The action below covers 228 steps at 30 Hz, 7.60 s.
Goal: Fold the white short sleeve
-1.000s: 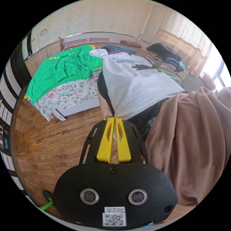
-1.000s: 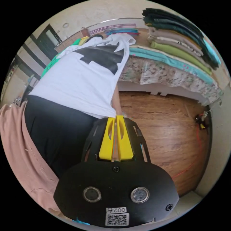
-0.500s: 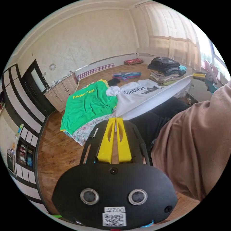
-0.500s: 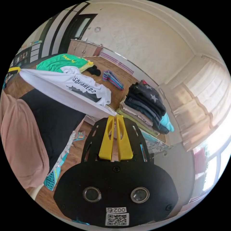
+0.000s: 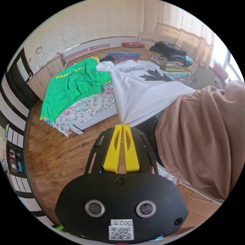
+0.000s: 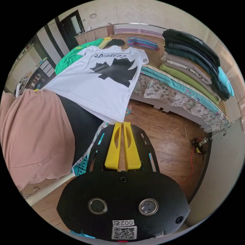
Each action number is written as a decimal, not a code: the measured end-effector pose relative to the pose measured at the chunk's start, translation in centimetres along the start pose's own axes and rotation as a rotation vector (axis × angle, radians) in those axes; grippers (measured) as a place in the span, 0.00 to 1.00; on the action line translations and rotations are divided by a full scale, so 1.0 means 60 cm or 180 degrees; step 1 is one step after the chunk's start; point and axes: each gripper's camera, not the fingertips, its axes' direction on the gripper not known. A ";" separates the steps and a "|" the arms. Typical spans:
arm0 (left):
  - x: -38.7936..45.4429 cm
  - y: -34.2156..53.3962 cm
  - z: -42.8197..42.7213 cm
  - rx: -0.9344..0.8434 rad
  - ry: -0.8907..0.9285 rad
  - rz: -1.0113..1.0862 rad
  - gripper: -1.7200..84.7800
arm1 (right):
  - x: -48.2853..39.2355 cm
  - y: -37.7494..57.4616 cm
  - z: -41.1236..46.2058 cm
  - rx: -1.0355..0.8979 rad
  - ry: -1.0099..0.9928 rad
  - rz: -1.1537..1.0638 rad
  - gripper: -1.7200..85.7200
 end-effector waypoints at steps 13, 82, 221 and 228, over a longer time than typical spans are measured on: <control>-0.025 0.000 0.086 -0.0300 0.0137 -0.0201 0.01 | 0.034 -0.024 0.071 -0.0498 -0.0220 -0.0547 0.02; 0.026 -1.152 1.040 -0.0149 -0.0184 0.0503 0.09 | 0.194 -1.037 0.950 0.0618 0.0006 -0.0793 0.18; -0.321 -1.026 0.929 -0.0498 -0.0692 0.0103 0.01 | 0.147 -0.996 1.332 0.0236 0.0225 -0.0592 0.10; -0.320 -1.048 0.870 -0.0466 -0.1100 0.0389 0.01 | 0.144 -1.010 1.345 0.0206 0.0210 -0.0617 0.10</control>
